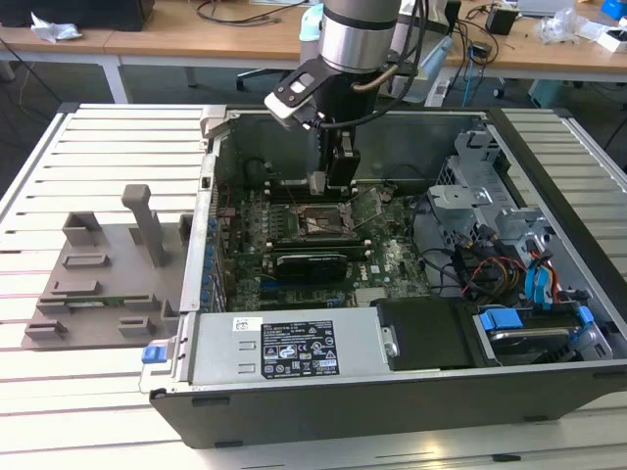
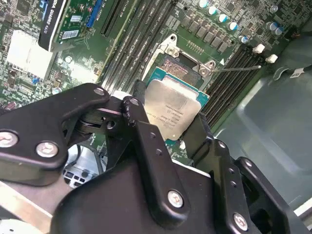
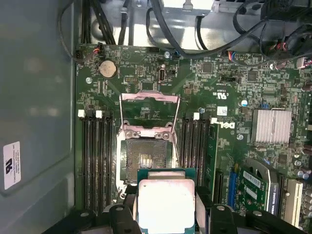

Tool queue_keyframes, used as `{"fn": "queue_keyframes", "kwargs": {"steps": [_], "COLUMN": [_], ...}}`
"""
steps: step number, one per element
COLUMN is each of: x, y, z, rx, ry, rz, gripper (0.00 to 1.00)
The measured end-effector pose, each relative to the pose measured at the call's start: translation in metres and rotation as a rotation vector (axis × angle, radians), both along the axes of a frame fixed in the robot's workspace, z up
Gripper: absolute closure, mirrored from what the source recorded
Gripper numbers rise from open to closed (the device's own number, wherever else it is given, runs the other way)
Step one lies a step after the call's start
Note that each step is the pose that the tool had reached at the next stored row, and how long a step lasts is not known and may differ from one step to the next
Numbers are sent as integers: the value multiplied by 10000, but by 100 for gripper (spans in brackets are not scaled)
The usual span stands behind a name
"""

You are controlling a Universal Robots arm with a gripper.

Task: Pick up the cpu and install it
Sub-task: 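Place the cpu into insertion slot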

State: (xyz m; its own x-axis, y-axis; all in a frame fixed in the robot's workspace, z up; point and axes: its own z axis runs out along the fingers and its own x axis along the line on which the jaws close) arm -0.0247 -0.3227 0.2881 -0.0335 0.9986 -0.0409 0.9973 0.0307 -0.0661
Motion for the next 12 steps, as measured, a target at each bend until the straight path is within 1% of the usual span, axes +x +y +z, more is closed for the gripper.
{"fn": "queue_keyframes", "kwargs": {"steps": [5,12], "x": [0,0], "y": [0,0], "z": [-19,-70], "rx": [1,0], "ry": [-1,0], "rz": [-1,-1], "gripper": [45,45]}}
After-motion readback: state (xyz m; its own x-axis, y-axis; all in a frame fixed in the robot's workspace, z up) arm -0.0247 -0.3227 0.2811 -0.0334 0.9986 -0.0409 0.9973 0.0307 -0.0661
